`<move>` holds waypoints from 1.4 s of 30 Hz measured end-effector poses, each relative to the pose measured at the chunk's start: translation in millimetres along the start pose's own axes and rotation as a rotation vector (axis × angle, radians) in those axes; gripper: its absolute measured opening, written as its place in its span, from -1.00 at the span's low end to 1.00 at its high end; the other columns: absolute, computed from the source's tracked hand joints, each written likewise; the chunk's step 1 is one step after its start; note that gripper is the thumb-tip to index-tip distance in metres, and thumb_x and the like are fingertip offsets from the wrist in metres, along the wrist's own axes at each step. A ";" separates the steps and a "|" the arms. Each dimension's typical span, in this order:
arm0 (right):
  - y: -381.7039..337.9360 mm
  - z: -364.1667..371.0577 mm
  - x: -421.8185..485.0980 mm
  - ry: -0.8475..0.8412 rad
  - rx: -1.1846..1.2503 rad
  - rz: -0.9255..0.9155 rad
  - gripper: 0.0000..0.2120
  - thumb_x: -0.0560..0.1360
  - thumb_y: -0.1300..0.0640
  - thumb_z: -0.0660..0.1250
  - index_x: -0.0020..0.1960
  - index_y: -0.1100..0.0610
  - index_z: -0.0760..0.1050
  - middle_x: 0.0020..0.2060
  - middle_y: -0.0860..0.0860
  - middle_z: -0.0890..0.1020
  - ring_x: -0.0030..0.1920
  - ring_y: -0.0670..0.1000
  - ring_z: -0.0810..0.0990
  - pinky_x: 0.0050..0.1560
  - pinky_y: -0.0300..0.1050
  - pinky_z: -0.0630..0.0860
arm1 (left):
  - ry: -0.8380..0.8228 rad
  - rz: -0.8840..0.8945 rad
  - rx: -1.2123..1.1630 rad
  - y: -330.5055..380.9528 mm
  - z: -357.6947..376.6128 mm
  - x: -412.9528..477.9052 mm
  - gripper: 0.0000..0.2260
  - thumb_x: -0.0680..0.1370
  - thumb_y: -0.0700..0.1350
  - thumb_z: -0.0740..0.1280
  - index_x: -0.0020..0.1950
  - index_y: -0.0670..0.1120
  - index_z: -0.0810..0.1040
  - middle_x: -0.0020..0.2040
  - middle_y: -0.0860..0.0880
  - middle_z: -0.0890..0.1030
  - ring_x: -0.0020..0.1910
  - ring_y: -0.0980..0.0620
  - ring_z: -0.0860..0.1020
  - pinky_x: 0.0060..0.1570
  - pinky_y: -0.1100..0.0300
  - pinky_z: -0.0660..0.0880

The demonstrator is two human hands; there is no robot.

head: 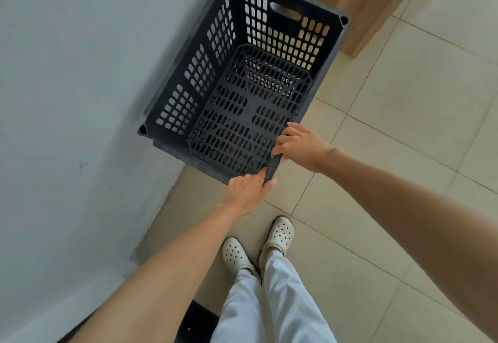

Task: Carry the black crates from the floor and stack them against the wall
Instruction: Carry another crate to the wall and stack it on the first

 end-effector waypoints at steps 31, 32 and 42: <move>-13.7 -4.4 8.4 -0.022 0.056 0.024 -0.65 0.59 0.02 0.26 0.37 -0.05 0.44 0.33 -0.06 0.51 0.46 0.02 0.30 0.53 -0.02 -0.01 | -0.143 0.181 0.224 -87.4 -9.2 9.4 -0.62 0.67 0.17 -0.06 0.37 0.16 0.41 0.27 0.05 0.54 0.27 -0.05 0.46 0.22 -0.02 0.34; -9.8 -4.7 8.4 -0.027 0.078 0.006 -0.63 0.60 -0.03 0.21 0.39 -0.03 0.42 0.34 -0.04 0.50 0.47 0.02 0.29 0.54 -0.01 -0.03 | -0.119 0.135 0.154 -76.7 -11.0 10.5 -0.62 0.67 0.15 -0.05 0.38 0.12 0.41 0.28 0.02 0.54 0.28 -0.07 0.46 0.24 -0.04 0.34; 112.0 -17.5 20.6 0.491 0.548 0.587 -0.29 0.60 0.12 0.23 0.60 0.13 -0.10 0.59 0.09 -0.07 0.58 0.10 -0.12 0.56 0.06 -0.07 | 0.137 -0.145 -0.651 45.4 -43.5 113.8 -0.48 0.66 0.20 -0.07 0.54 0.00 0.24 0.49 -0.03 0.35 0.46 -0.02 0.32 0.38 0.01 0.27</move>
Point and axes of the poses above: each hand's wrist, its own x-axis towards the middle knuckle, its own z-axis out of the palm, y = z × x, the point moved 2 cm from there along x, towards the middle knuckle
